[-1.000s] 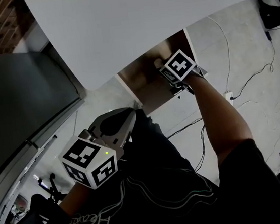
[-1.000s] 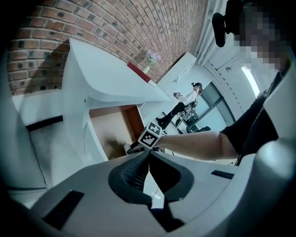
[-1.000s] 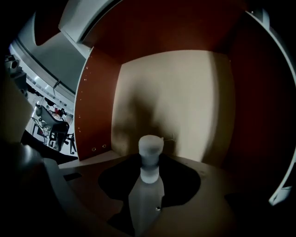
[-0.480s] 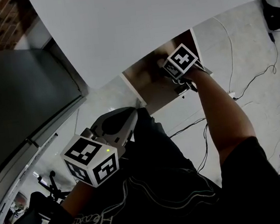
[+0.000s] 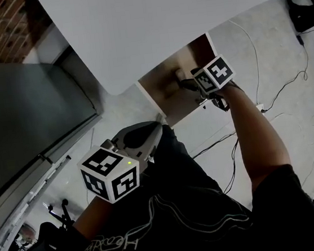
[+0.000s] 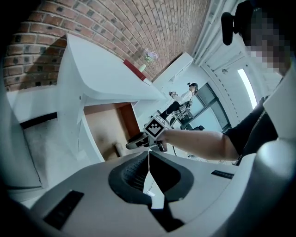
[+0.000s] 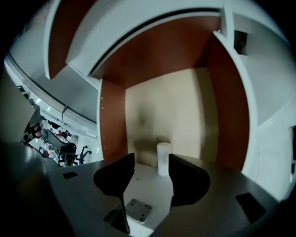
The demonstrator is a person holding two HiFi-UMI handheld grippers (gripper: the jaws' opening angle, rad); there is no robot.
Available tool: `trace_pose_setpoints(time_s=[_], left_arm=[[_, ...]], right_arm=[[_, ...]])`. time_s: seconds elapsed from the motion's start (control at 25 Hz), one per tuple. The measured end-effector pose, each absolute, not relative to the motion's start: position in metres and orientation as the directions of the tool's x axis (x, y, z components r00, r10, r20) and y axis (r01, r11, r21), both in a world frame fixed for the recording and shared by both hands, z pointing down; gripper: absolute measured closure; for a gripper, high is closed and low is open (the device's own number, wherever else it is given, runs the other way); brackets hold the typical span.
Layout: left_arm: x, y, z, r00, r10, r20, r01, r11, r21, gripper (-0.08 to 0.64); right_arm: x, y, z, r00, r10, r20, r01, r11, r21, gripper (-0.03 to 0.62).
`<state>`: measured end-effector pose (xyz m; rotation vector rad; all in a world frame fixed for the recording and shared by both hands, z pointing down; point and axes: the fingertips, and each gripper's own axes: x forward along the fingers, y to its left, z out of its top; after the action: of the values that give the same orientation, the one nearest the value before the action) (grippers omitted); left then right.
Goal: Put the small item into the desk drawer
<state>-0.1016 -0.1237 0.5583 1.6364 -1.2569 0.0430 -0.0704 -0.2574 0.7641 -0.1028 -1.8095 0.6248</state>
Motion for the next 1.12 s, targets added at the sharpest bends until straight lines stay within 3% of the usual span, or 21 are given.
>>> trace_pose_setpoints(time_s=[0.32,0.52,0.92,1.12], left_arm=[[-0.092,-0.108,0.508,0.501,-0.692,0.519,-0.743,-0.037,0.668,0.537],[-0.082,-0.099,0.449,0.537,-0.699,0.472,-0.759,-0.157,0.631,0.537],[-0.031,-0.050,0.311,0.647,-0.682,0.341,-0.730,-0.425,0.535,0.537],[-0.007,-0.025,0.224,0.679,-0.698,0.228,-0.707,-0.538,0.459,0.537]], right_arm=[[-0.067,-0.230,0.615,-0.681,0.211,0.701,-0.295,0.798,-0.526,0.376],[-0.048,-0.200,0.495,-0.816,0.073,0.574,-0.276,0.822,-0.498,0.422],[0.010,-0.102,0.302,-0.933,-0.064,0.355,-0.202,0.907,-0.369,0.477],[0.033,-0.068,0.222,-0.958,-0.161,0.236,-0.230,0.924,-0.304,0.522]])
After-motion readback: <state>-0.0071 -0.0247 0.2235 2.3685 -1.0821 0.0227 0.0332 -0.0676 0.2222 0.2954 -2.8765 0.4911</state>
